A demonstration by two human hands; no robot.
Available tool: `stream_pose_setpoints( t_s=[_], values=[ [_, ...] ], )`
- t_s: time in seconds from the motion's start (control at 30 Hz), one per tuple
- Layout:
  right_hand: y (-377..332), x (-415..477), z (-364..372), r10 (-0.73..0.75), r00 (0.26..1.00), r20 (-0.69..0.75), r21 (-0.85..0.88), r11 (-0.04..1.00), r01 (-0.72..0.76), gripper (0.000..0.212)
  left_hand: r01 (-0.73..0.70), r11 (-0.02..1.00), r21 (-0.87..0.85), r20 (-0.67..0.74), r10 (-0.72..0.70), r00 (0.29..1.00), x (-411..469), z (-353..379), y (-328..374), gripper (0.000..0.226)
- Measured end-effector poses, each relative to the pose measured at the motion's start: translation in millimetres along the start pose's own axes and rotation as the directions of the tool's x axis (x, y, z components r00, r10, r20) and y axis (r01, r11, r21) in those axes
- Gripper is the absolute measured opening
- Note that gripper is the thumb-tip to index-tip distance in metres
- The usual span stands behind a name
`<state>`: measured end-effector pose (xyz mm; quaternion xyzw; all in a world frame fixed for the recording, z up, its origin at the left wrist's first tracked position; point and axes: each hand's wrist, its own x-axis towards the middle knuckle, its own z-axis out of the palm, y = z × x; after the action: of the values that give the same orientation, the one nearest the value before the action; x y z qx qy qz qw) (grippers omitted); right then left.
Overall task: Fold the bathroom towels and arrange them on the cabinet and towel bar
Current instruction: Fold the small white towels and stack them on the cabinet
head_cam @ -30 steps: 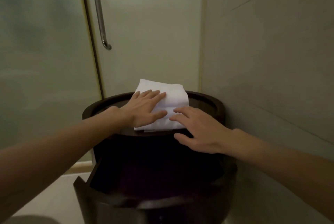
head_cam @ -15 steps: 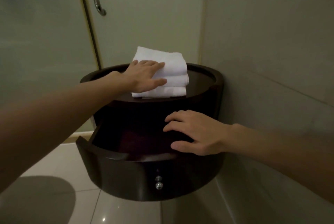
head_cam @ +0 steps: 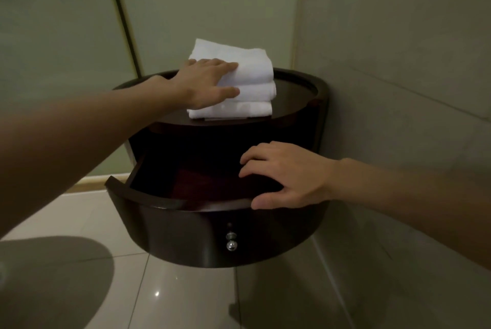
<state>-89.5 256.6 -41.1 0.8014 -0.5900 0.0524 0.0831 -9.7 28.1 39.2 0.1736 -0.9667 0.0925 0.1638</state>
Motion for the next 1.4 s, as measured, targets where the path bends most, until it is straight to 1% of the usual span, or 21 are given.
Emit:
stream_pose_setpoints(
  t_s=[0.13,0.23,0.33,0.43,0.5,0.6,0.73,0.8,0.97,1.17,1.4],
  values=[
    [3,1,2,-0.073,0.994,-0.082,-0.078,0.995,0.067,0.063,0.004,1.0,0.005,-0.01,-0.004,1.0,-1,-1,3,0.082],
    [6,3,3,-0.093,0.985,-0.147,-0.116,0.99,0.077,0.062,-0.005,1.0,0.03,-0.025,0.006,1.0,-2,1,3,0.079],
    [12,7,3,-0.066,0.985,-0.159,-0.123,0.991,0.046,0.063,-0.012,0.999,0.031,-0.031,0.013,0.999,-2,1,3,0.075],
    [19,11,4,-0.03,0.986,-0.167,-0.125,0.992,0.009,0.064,0.005,1.0,0.007,-0.018,-0.005,1.0,-3,-2,5,0.08],
    [24,14,5,-0.009,0.986,-0.168,-0.138,0.99,-0.015,0.066,0.005,1.0,0.003,-0.02,-0.005,1.0,-2,-2,6,0.078],
    [31,20,5,0.034,0.991,-0.127,-0.183,0.981,-0.057,0.074,0.003,1.0,0.005,-0.023,-0.002,1.0,-1,-1,6,0.074],
    [40,27,5,0.11,0.989,-0.096,-0.225,0.966,-0.129,0.083,0.005,1.0,-0.02,-0.028,-0.006,1.0,-1,0,6,0.079],
    [46,32,5,0.133,0.987,-0.095,-0.24,0.959,-0.152,0.084,0.004,1.0,-0.028,-0.036,-0.005,0.999,0,1,4,0.079],
    [59,45,7,0.178,0.975,-0.135,-0.213,0.955,-0.204,0.079,-0.012,0.999,-0.045,-0.052,0.009,0.999,1,3,2,0.079],
    [63,58,15,0.176,0.963,-0.204,-0.251,0.941,-0.226,0.062,-0.021,0.998,-0.066,-0.071,0.016,0.997,1,6,1,0.078],
    [64,65,27,0.186,0.934,-0.305,-0.208,0.944,-0.256,0.048,-0.027,0.996,-0.081,-0.107,0.019,0.994,2,10,-1,0.077]
  ],
)
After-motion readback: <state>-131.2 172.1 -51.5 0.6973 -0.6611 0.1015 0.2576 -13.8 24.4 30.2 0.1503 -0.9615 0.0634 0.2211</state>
